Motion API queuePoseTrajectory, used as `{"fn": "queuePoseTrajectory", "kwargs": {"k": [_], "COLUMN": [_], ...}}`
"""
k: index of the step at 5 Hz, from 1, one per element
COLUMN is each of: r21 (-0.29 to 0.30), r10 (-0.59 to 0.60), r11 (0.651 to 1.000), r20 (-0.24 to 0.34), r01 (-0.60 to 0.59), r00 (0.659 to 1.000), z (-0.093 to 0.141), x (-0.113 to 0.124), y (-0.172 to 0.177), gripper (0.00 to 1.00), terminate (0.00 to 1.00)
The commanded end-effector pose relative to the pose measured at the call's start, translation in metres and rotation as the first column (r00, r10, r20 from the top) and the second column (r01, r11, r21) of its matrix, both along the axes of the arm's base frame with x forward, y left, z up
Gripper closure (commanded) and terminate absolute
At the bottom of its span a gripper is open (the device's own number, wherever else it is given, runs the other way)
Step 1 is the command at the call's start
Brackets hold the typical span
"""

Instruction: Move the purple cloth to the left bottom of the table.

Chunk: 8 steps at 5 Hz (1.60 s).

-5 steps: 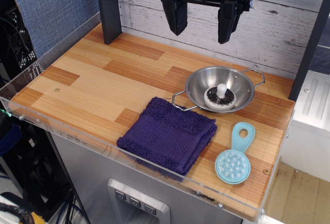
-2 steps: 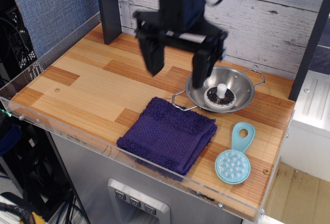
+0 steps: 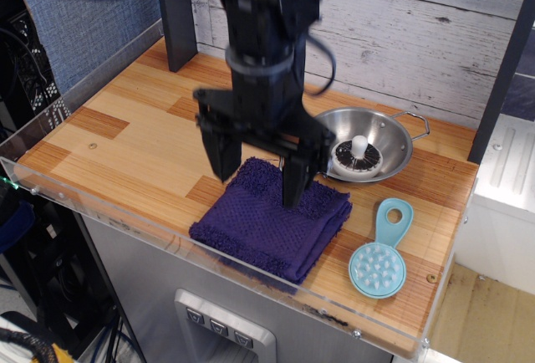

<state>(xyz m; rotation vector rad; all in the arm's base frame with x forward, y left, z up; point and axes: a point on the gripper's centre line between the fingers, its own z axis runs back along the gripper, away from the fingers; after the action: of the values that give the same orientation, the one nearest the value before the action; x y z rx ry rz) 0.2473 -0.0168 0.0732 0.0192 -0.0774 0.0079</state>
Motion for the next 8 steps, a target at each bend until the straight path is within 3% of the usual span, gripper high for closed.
{"fn": "queuePoseTrajectory", "kwargs": {"k": [1,5,6,7,8], "r21": [0.037,0.061,0.05,0.018,0.022], "r10": [0.017,-0.072,-0.105,-0.091,-0.088], "r11": [0.999,0.995,0.993,0.995,0.995], "r20": [-0.016,-0.057,-0.072,-0.137,-0.161], "r01": [-0.016,0.075,0.109,0.094,0.093], "r00": [1.0,0.996,0.992,0.986,0.983], "z": [-0.028,-0.054,-0.072,-0.094,-0.1], "x": [0.019,0.008,0.0,-0.01,-0.01], "y": [-0.001,-0.005,-0.004,-0.001,0.0], "gripper": [0.0,0.0,0.0,0.0,0.0], "terminate": [0.0,0.0,0.0,0.0,0.0]}}
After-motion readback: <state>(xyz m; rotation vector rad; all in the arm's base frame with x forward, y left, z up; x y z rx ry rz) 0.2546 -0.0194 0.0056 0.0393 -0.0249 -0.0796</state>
